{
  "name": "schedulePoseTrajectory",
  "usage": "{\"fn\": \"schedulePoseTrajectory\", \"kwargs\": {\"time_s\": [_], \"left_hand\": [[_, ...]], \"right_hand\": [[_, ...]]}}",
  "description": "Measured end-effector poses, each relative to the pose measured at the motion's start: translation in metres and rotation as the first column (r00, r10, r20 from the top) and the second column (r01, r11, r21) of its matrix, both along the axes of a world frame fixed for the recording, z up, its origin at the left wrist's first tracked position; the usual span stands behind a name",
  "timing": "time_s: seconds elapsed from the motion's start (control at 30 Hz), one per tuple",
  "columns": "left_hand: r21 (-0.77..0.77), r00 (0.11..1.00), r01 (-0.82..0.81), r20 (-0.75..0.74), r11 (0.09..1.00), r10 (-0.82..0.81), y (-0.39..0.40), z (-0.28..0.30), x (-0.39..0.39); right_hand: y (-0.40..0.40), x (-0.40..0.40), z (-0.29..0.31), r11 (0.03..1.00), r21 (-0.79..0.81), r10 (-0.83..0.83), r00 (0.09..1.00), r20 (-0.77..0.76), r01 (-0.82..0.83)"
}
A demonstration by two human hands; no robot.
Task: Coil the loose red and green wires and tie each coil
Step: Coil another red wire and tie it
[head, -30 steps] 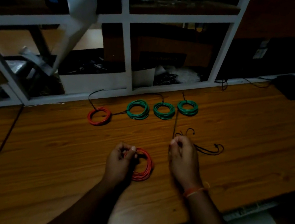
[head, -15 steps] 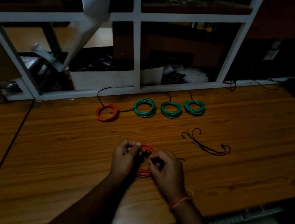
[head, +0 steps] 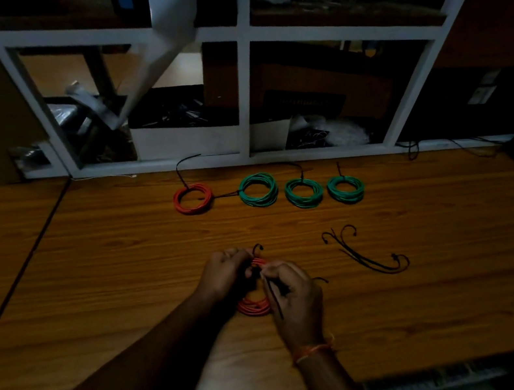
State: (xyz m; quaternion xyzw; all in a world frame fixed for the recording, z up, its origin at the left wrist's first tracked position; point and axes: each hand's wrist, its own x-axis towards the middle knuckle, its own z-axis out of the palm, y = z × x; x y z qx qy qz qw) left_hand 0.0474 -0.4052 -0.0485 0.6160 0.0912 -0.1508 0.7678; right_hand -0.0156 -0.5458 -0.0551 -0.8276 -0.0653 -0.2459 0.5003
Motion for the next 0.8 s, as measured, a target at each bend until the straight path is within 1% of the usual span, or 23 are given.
{"fn": "schedulePoseTrajectory", "kwargs": {"time_s": [0.1,0.2,0.27,0.37,0.47,0.53,0.63,0.73,0.8], "left_hand": [[-0.022,1.000,0.011,0.012,1.000,-0.011,0.000,-0.005,0.002],[-0.020,1.000,0.009,0.025,1.000,-0.008,0.000,-0.010,0.003],[-0.045,1.000,0.006,0.031,0.999,-0.005,-0.001,-0.009,0.000],[-0.094,0.999,0.024,0.044,0.995,-0.020,-0.001,-0.010,-0.003],[-0.101,0.997,0.042,0.062,0.994,-0.036,0.001,-0.012,-0.003],[-0.095,0.997,0.047,0.064,0.994,-0.041,0.000,-0.012,-0.004],[-0.088,0.997,0.060,0.062,0.994,-0.055,0.000,-0.012,-0.003],[-0.024,0.991,0.107,0.081,0.994,-0.104,0.002,-0.013,-0.002],[0.017,0.986,0.142,0.088,0.990,-0.143,0.002,-0.012,-0.003]], "right_hand": [[0.000,-0.003,0.009,0.997,0.055,0.059,0.998,-0.032,-0.057],[0.004,-0.005,0.016,0.978,0.202,0.084,0.979,-0.187,-0.046],[0.006,-0.004,0.019,0.950,0.311,0.112,0.959,-0.262,-0.026],[0.007,-0.003,0.021,0.908,0.419,0.151,0.948,-0.281,-0.021],[0.008,-0.003,0.027,0.887,0.462,0.150,0.945,-0.290,0.002],[0.009,-0.005,0.029,0.875,0.483,0.140,0.943,-0.302,0.025],[0.011,-0.005,0.025,0.889,0.451,0.087,0.940,-0.329,0.075],[0.010,-0.002,0.025,0.890,0.408,-0.063,0.940,-0.335,0.205],[0.007,0.002,0.031,0.903,0.329,-0.178,0.938,-0.299,0.276]]}}
